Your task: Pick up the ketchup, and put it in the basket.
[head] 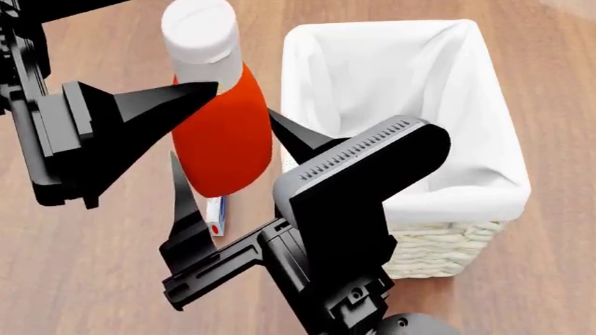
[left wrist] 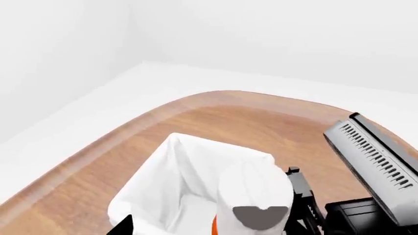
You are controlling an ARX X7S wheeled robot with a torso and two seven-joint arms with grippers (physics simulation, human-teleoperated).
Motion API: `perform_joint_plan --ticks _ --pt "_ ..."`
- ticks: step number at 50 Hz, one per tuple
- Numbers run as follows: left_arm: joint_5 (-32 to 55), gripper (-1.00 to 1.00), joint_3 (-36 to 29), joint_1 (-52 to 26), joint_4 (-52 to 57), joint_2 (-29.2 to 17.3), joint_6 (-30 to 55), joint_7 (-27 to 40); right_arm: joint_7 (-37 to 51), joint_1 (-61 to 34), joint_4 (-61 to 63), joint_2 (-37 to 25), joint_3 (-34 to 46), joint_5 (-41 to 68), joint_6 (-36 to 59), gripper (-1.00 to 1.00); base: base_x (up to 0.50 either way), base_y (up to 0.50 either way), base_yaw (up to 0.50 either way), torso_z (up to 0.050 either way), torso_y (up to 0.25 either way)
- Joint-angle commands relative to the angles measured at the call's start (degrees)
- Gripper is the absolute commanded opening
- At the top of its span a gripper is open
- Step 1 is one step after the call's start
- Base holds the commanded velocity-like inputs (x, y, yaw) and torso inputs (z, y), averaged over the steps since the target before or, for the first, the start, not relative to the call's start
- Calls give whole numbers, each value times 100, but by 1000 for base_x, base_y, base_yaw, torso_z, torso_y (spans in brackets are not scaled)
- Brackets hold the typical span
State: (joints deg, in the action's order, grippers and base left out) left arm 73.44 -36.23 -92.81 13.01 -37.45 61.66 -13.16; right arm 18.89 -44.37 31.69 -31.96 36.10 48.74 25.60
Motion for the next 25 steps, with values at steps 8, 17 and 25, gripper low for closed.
perform_joint_plan --ticks 8,17,25 --pt "313 100 318 384 191 -269 -229 187 -25 -30 -117 -117 -242 -87 -75 -100 0 0 0 0 0" --pt "14 100 704 1125 734 -598 -1000 491 -2 13 -308 -166 -355 -109 -166 -100 0 0 0 0 0" --pt "318 100 1154 1907 1444 -854 -1542 907 63 -20 -482 -156 -467 -76 -195 -100 0 0 0 0 0"
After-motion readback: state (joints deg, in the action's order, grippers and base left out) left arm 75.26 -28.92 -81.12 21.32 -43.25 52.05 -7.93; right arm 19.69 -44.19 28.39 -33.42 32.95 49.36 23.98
